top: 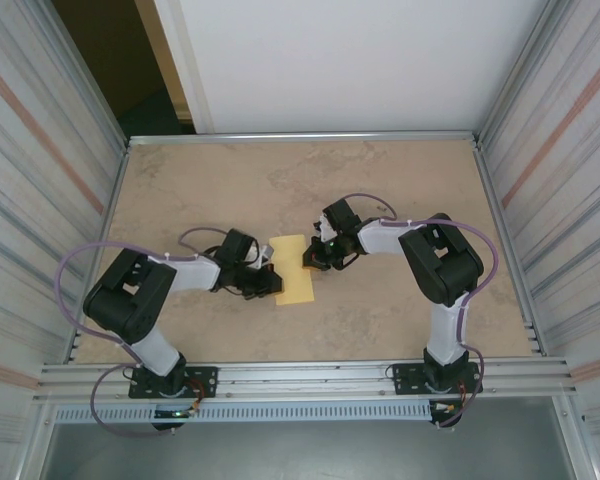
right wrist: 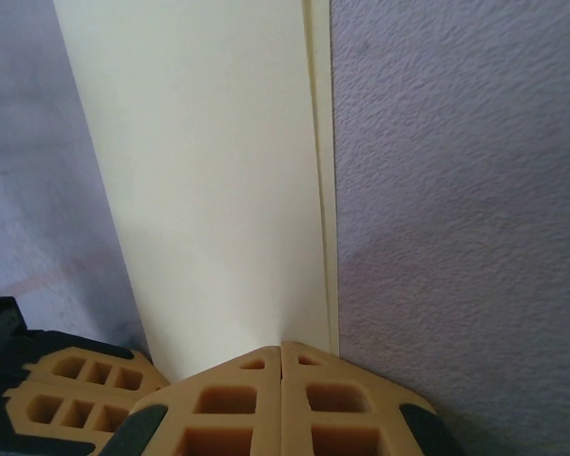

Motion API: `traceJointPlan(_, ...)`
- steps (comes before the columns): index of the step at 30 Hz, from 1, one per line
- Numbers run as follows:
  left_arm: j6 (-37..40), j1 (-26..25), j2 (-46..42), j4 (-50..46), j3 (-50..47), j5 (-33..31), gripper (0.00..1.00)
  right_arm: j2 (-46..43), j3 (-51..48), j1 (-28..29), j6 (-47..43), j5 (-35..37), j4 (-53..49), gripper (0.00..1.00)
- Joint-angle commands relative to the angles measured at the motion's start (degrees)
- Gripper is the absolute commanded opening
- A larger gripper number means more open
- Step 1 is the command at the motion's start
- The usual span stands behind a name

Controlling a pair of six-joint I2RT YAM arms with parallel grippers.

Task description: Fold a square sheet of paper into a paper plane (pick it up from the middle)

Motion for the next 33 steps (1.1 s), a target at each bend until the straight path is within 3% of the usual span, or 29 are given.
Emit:
traceJointPlan(1,3.2,-0.3,-2.4,-4.9,-4.9,-2.1,0.06,5.6,-3.4,-1.9,-1.0,12.2,-7.6,0.0)
traceJointPlan(9,5.4,-0.6,-10.3,-13.4,-8.7,-3.9,0.06,5.7,-3.8,-2.3,-0.6,12.6,-7.8,0.0)
traceJointPlan(18,1.4,-0.7,-17.6,-10.0,-2.1,-4.1,0.09,-0.7,0.5,-0.9,0.4,5.6,-6.0,0.01)
traceJointPlan(22,-0.9,-0.6,-15.4,-7.6,1.2,-6.1,0.12,-8.1,0.7,-1.7,3.1,3.5,-1.9,0.16)
traceJointPlan(27,-5.1,-0.7,-10.0,-1.4,3.6,-5.9,0.18,-17.2,-4.3,-4.0,5.4,6.8,0.0,0.34)
traceJointPlan(33,-7.6,0.1,-5.2,-0.4,5.1,-7.9,0.19,-23.1,-11.5,-5.1,7.7,9.1,-0.3,0.47)
